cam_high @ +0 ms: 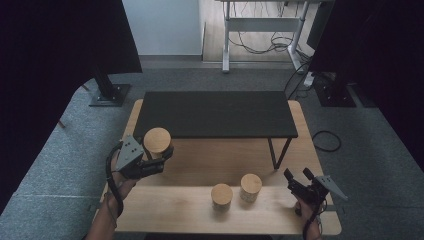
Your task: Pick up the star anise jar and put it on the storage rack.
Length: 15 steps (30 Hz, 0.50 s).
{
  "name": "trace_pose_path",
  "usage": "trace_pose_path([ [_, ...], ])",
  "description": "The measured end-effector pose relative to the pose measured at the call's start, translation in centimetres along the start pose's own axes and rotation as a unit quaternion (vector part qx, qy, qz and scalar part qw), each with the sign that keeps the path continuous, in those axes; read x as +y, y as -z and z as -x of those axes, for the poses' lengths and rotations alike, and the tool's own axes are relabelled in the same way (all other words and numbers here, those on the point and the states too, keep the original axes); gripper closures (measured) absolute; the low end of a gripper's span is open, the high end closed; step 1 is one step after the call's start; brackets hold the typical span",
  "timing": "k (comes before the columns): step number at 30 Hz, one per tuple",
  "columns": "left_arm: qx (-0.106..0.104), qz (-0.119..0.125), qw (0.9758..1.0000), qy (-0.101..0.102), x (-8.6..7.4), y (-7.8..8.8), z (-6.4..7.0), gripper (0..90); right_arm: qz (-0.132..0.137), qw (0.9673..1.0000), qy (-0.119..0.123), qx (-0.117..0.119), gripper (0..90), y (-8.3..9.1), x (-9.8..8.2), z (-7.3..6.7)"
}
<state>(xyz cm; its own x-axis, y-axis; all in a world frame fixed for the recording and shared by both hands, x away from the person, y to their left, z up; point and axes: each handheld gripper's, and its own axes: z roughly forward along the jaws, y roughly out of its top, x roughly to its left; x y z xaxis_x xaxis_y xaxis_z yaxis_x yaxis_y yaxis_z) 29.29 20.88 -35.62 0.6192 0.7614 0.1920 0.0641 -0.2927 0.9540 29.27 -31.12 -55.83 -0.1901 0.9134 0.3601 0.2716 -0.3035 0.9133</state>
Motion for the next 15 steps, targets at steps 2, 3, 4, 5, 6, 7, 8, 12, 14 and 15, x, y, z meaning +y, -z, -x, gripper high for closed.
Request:
trace_pose_path([
  [2,0.000,-0.001,1.0000,-0.002,0.11,-0.02,-0.06,25.3,0.001,1.0000,0.000,0.000,9.9,0.00,0.00,0.00],
  [3,0.000,0.000,1.0000,-0.002,0.17,-0.04,-0.08,25.3,0.001,1.0000,0.000,0.000,9.9,0.00,0.00,0.01],
  [4,0.000,0.000,1.0000,-0.003,0.22,-0.06,-0.12,25.2,0.000,1.0000,0.000,0.000,9.9,0.00,0.00,0.01],
  [5,0.000,0.000,1.0000,-0.003,0.22,-0.06,-0.12,25.3,0.000,1.0000,0.000,0.000,9.9,0.00,0.00,0.01],
  [6,-0.001,0.000,1.0000,-0.002,0.28,-0.08,-0.16,25.3,0.000,1.0000,-0.001,0.000,9.9,0.00,0.00,0.01],
  [7,-0.001,0.001,1.0000,-0.001,0.32,-0.10,-0.19,25.3,0.000,1.0000,-0.001,0.000,9.9,0.00,0.00,0.01],
  [8,-0.001,0.001,1.0000,-0.001,0.37,-0.11,-0.22,25.3,0.000,1.0000,-0.001,0.000,9.9,0.00,0.00,0.01],
  [12,0.001,0.002,1.0000,0.001,0.54,-0.17,-0.34,25.3,0.001,1.0000,-0.001,-0.001,9.9,0.01,0.00,0.01],
  [14,0.002,0.004,1.0000,0.005,0.59,-0.20,-0.39,25.3,0.002,1.0000,-0.001,-0.001,9.8,0.01,-0.01,0.02],
  [15,0.002,0.004,1.0000,0.006,0.63,-0.22,-0.42,25.3,0.001,1.0000,-0.001,-0.001,9.8,0.01,-0.01,0.02],
])
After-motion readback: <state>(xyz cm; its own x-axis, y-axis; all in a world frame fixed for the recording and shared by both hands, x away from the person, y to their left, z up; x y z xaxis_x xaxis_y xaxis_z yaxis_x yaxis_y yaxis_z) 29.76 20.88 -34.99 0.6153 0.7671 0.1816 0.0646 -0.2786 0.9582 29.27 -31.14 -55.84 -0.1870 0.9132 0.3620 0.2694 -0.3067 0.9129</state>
